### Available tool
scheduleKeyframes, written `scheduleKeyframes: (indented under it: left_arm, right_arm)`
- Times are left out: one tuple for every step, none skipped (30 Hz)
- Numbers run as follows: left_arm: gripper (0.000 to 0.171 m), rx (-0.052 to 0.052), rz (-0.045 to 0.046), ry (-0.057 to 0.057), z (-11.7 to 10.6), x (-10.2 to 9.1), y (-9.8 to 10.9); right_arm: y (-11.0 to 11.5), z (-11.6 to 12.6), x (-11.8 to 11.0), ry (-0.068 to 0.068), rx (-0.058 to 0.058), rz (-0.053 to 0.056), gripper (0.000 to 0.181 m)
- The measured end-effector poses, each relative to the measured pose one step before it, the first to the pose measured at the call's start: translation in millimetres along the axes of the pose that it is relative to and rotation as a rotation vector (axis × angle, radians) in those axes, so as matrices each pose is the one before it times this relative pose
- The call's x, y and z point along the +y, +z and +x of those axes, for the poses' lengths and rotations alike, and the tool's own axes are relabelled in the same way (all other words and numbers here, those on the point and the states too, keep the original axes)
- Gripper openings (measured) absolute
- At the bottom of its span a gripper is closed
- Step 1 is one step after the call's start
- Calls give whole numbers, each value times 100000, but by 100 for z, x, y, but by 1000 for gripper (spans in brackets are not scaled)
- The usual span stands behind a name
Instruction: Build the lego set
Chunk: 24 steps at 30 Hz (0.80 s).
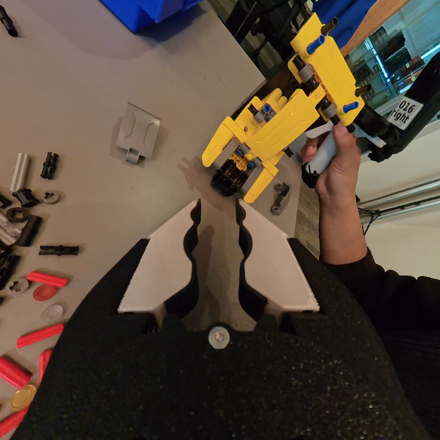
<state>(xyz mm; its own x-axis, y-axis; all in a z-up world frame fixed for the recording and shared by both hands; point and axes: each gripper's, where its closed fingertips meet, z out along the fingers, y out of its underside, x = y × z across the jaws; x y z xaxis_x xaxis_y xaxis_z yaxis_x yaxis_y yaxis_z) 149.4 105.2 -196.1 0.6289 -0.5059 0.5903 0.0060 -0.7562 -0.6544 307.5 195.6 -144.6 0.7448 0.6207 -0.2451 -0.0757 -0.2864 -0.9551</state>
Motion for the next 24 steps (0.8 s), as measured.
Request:
scheduleKeyframes:
  left_arm:
    - [28, 4, 93, 26, 3, -12, -10]
    - [28, 52, 62, -90, -10, -10, -2]
    - [29, 67, 31, -88, 3, -4, -13]
    - [29, -2, -2, -16, -10, -1, 9]
    - [29, -15, -50, -19, -6, -1, 1]
    - [29, 32, -25, -85, -1, 2, 7]
    - [29, 26, 50, -97, -8, -1, -7]
    - [29, 25, 81, -52, -5, -12, -10]
    - [29, 5, 21, -6, 1, -3, 1]
    - [29, -27, -35, 32, -6, 5, -2]
    - [29, -7, -12, 9, -2, 2, -1]
    - [29, 13, 35, -75, -5, 2, -1]
    - [29, 38, 73, -87, -1, -10, -10]
    - [29, 31, 64, -83, -7, -17, -7]
    - [29, 29, 18, -62, -4, 4, -2]
    - [29, -14, 17, -9, -8, -3, -7]
    - [29, 11, 2, 39, 4, 7, -4]
    - [29, -20, -96, -8, -1, 6, 5]
    - [29, -17, -87, -55, -3, 11, 11]
    - [29, 27, 67, -14, -8, -10, -11]
    - [29, 28, 39, -78, 3, -6, -5]
    - [29, 47, -5, -66, -6, 0, 1]
    - [29, -22, -39, 13, -4, 5, -3]
    - [29, -39, -46, 58, 3, 0, 0]
  right_arm:
    - [123, 101, 169, -303, 1102, -1351, 2]
    - [123, 63, 195, -522, 967, -1436, 2]
    - [131, 14, 165, -866, 839, -1307, 3]
    - [91, -7, 129, -1162, 885, -1065, 4]
    - [87, -13, 119, -1272, 969, -895, 5]
    - [70, -24, 108, -1253, 841, -824, 6]
    - [63, -52, 105, -1205, 543, -758, 9]
    - [59, -81, 100, -1123, 257, -674, 10]
    - [41, -88, 85, -916, 91, -575, 10]
    - [38, -71, 68, -542, 28, -419, 10]
    - [10, -34, 56, -143, 89, -246, 10]
    - [4, -18, 34, 93, 54, -96, 12]
    - [-2, -38, 37, 163, -177, -40, 13]
    - [-2, -31, 37, 172, -220, -57, 14]
    - [4, -5, 36, 91, -22, -54, 15]
    - [3, -9, 21, -113, 122, -52, 15]
    - [4, 1, 16, -274, 183, -85, 15]
    - [10, -6, 12, -351, 314, -117, 15]
    - [16, 3, 26, -460, 368, -156, 15]
    - [24, -19, 27, -565, 337, -248, 16]
    - [33, -17, 47, -604, 337, -356, 16]
    - [41, -17, 52, -584, 368, -424, 16]
    - [36, -11, 49, -551, 369, -408, 16]
    - [33, -9, 42, -503, 353, -356, 16]
